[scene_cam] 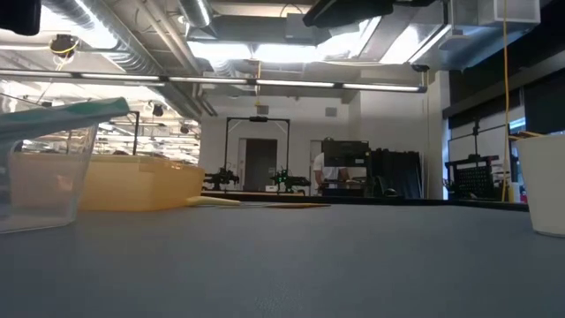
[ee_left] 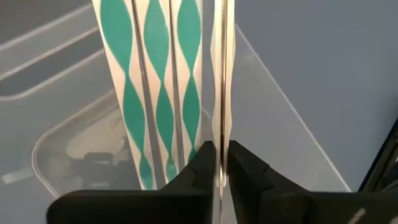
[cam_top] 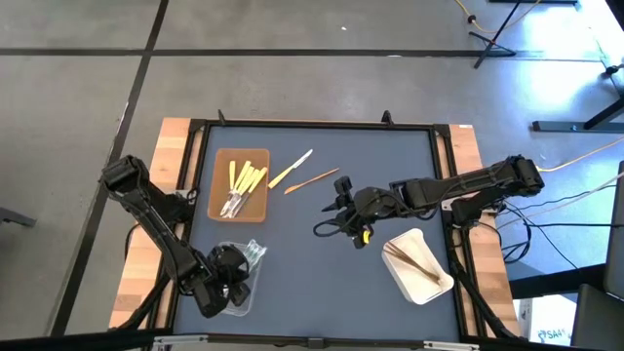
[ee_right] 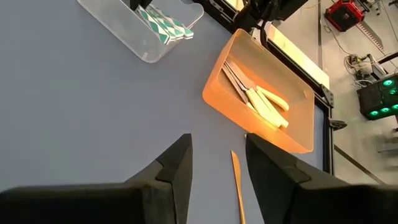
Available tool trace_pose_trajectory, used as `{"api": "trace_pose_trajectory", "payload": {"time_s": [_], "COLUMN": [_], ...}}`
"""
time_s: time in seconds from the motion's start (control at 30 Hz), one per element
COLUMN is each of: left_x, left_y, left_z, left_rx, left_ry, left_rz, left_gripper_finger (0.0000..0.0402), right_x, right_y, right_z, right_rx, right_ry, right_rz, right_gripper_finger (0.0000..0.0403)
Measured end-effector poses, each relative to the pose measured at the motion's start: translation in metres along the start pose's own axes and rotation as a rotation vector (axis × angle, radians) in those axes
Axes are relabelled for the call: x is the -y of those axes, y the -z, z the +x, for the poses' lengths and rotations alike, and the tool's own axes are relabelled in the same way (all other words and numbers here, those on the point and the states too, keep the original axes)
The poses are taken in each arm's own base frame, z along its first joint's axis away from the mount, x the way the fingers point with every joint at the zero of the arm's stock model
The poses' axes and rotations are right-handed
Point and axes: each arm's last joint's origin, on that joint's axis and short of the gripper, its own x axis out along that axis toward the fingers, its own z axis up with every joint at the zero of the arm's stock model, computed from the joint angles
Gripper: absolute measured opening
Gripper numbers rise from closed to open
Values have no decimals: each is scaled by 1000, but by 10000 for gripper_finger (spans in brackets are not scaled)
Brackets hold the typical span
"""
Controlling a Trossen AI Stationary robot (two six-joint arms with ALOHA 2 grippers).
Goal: Sort silverware by color (type)
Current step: Put the green knife into the transparent bin
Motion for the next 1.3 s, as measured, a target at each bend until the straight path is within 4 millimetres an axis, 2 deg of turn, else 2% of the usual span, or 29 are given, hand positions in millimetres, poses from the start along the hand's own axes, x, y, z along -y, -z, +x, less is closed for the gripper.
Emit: {"api": "trace_pose_trajectory", "payload": {"time_s": [0.27,0.6,1.0,1.3], "left_x": [0,0,0,0], "left_y": [0,0,0,0], "left_z": [0,0,0,0], "left_rx": [-18,-20,-21,-21], "left_ry": [-1,-1,1,0], "left_rz": [0,-2,-3,-3], "left_gripper_finger": [55,79,154,161], "right_x": [0,0,0,0], "right_y": [0,-1,0,0], "right_z": [0,0,0,0], "right_rx": [5,7,6,5], "right_ry": [3,0,1,3], "right_rz": [1,1,1,1], "right_gripper_finger": [138,138,138,138]}}
